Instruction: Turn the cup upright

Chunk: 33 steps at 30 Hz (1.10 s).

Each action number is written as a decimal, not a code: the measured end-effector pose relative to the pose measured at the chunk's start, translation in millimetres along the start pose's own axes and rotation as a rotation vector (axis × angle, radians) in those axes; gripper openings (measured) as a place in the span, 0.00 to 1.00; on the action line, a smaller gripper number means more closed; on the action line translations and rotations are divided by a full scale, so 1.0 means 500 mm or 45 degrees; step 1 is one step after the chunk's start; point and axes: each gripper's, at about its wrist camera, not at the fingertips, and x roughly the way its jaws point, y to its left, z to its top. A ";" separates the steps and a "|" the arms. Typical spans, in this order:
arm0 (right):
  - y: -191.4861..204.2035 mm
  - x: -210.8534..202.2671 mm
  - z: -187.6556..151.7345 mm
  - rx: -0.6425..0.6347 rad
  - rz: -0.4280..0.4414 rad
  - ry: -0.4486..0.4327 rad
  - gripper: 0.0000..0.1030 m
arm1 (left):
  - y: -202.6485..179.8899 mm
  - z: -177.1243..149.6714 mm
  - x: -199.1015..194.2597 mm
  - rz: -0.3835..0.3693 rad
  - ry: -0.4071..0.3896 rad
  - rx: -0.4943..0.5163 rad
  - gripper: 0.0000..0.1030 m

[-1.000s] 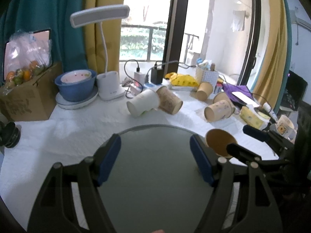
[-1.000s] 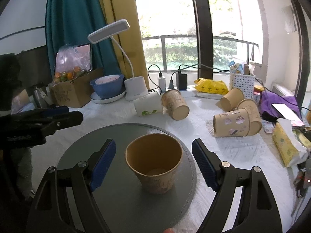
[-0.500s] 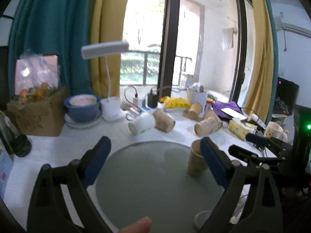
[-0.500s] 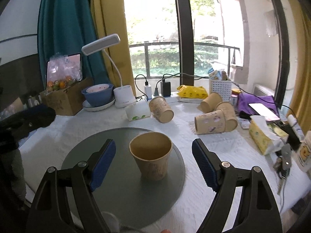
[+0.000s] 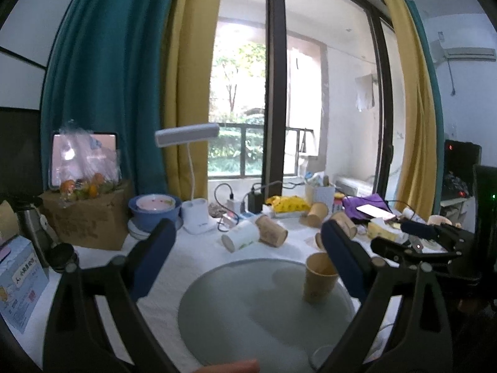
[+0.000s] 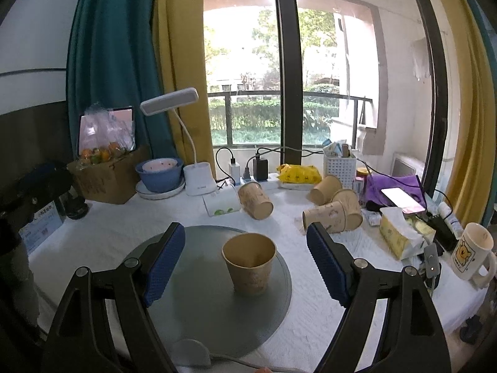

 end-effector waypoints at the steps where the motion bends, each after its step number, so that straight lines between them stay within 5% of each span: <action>1: 0.002 -0.001 0.001 0.000 0.001 -0.001 0.81 | 0.001 0.000 -0.003 0.001 -0.002 -0.001 0.93; 33: 0.003 -0.005 0.003 0.000 0.007 -0.007 0.81 | -0.006 0.000 -0.003 -0.028 0.011 -0.002 0.93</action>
